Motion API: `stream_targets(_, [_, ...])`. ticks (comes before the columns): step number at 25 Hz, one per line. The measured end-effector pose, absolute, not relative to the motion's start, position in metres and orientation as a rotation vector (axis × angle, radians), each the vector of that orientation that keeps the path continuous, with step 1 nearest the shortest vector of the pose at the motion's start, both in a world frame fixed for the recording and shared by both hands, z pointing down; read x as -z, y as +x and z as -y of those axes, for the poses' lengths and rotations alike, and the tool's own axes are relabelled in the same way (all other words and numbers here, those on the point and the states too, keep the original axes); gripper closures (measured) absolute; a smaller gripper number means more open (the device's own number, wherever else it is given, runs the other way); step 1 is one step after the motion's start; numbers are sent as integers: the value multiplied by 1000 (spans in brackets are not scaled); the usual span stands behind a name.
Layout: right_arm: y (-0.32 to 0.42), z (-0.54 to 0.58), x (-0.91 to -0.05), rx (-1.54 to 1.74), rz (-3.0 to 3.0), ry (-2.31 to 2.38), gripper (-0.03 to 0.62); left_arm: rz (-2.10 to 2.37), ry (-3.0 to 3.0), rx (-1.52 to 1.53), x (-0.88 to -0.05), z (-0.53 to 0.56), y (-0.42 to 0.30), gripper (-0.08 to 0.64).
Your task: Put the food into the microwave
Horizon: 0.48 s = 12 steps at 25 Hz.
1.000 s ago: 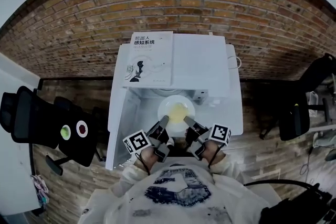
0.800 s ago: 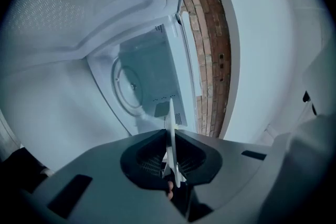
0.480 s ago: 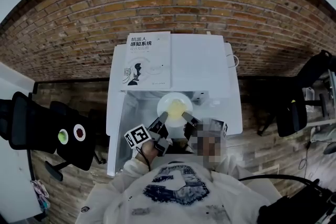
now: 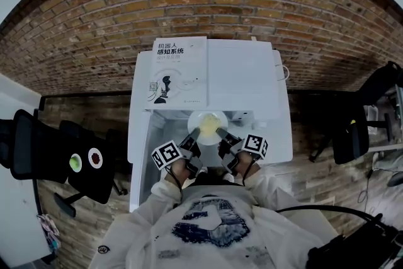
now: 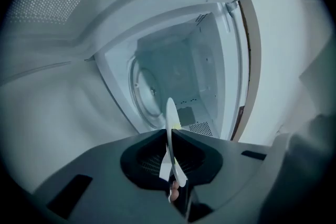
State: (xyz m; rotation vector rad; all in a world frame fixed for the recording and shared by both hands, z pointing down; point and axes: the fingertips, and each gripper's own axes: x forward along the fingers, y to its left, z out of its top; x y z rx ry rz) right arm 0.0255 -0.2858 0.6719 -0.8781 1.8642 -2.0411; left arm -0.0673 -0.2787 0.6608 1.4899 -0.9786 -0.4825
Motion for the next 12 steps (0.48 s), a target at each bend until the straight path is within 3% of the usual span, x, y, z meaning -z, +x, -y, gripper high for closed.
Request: stream_targets(12, [15, 316, -701, 2066, -1787, -963, 561, 1009, 1413, 486, -694, 310, -79, 522])
